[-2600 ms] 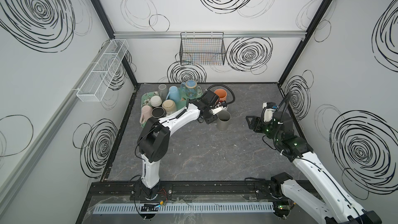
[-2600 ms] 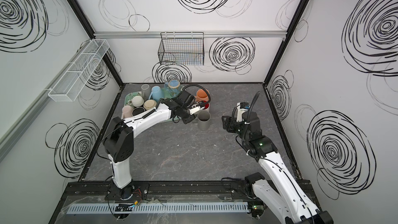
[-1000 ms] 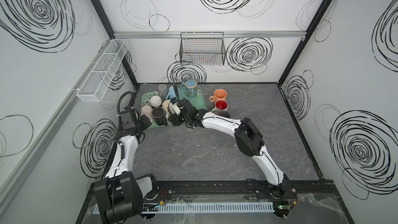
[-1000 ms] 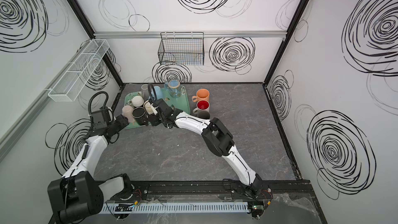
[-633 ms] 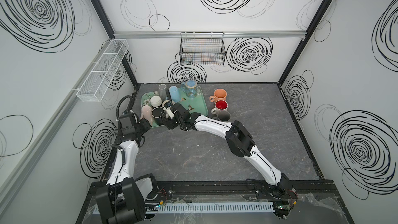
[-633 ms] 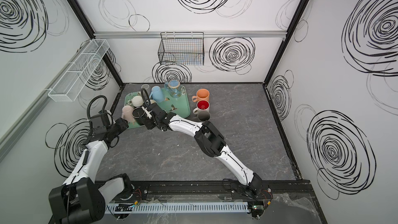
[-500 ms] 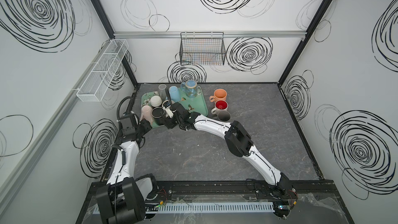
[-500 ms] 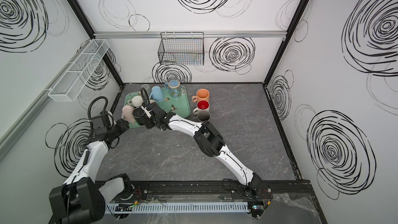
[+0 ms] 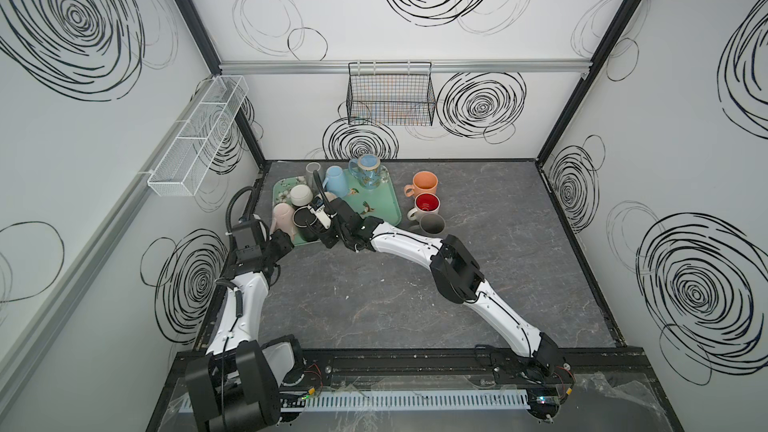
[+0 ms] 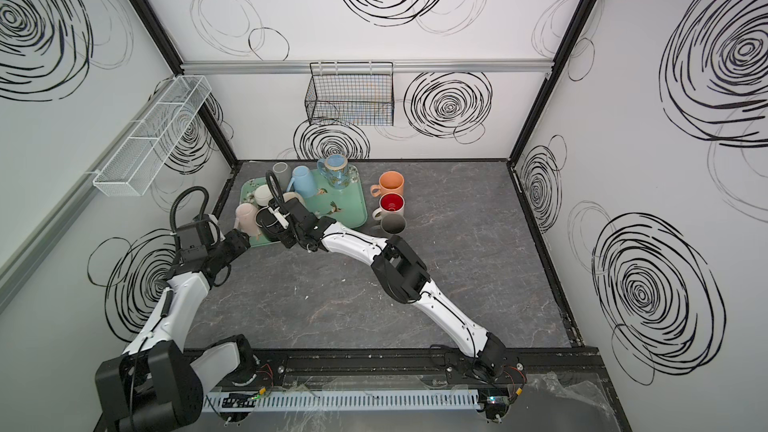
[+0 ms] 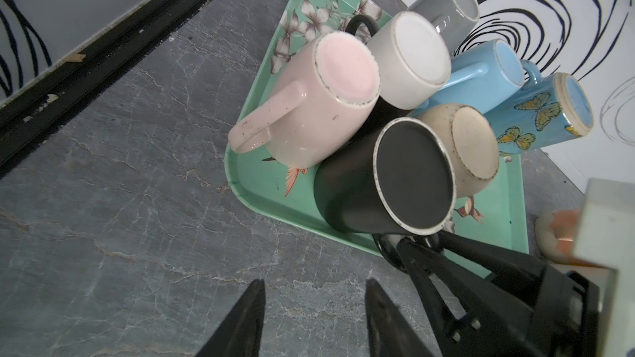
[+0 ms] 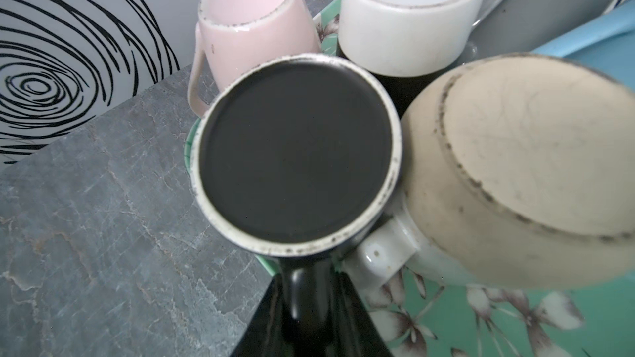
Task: Turn the mug right side up
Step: 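Grasp the upside-down black mug's handle with the right gripper, then lift the black mug with the right gripper and tilt it toward the left gripper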
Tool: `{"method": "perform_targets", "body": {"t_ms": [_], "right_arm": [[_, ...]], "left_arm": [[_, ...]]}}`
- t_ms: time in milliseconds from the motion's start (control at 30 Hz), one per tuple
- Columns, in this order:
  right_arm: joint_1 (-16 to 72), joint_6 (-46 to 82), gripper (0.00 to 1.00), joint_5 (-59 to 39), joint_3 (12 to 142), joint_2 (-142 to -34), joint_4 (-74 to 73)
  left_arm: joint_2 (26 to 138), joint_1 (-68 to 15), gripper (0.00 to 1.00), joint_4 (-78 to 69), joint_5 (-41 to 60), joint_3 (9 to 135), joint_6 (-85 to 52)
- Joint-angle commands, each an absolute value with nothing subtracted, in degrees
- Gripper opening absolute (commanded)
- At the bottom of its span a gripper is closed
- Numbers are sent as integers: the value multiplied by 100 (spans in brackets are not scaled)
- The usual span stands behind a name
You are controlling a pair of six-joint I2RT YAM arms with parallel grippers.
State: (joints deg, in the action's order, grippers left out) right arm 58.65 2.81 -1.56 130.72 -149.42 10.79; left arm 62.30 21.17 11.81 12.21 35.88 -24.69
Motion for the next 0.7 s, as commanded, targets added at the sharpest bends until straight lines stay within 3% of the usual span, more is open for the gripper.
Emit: {"method": "perform_targets", "body": {"t_ms": [0,167,667], "right_arm": [[5937,-156,17,143,13242,-14855,1379],[6024,-511,0,176,13228,-14688,1433],[6091,-314,0,-35,11095,-12870,-333]], "left_arm": [[6232,2193,50,924,1283,3533,-2479],[6146,2197,50,984,1279,3542,-2470],[5510,2197,51,1317,1673,3690,-2452]]}}
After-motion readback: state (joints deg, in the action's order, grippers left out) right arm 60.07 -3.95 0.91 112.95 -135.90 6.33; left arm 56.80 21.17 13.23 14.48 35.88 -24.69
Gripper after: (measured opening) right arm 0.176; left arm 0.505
